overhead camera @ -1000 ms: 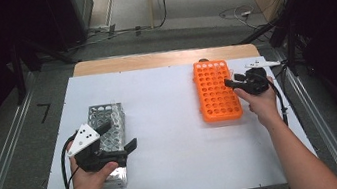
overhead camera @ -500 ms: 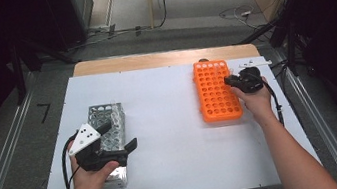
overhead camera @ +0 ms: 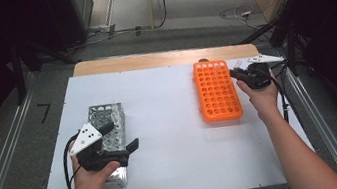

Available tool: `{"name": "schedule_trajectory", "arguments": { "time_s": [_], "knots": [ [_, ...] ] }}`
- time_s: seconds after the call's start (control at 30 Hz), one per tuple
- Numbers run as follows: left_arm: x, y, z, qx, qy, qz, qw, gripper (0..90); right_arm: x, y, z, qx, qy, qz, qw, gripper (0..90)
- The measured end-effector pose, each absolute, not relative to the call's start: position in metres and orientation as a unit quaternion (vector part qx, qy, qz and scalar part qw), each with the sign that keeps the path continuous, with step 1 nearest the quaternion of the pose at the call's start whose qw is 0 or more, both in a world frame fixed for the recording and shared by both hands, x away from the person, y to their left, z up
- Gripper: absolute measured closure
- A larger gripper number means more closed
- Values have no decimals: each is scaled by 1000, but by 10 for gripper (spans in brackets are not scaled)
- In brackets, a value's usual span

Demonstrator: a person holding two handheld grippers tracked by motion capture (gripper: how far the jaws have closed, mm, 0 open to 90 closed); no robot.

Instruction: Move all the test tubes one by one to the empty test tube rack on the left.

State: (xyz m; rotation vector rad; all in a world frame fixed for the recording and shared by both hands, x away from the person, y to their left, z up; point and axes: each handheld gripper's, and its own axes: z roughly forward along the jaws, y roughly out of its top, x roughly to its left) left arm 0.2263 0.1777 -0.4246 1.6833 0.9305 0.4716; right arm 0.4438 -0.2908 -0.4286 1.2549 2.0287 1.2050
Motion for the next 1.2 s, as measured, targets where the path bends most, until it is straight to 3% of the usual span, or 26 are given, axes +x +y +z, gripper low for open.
{"name": "schedule_trajectory", "arguments": {
  "time_s": [1.2],
  "knots": [
    [224,155,-424,725,369,195,549,22,305,-235,-419,324,798,483,158,741]
  ]
}}
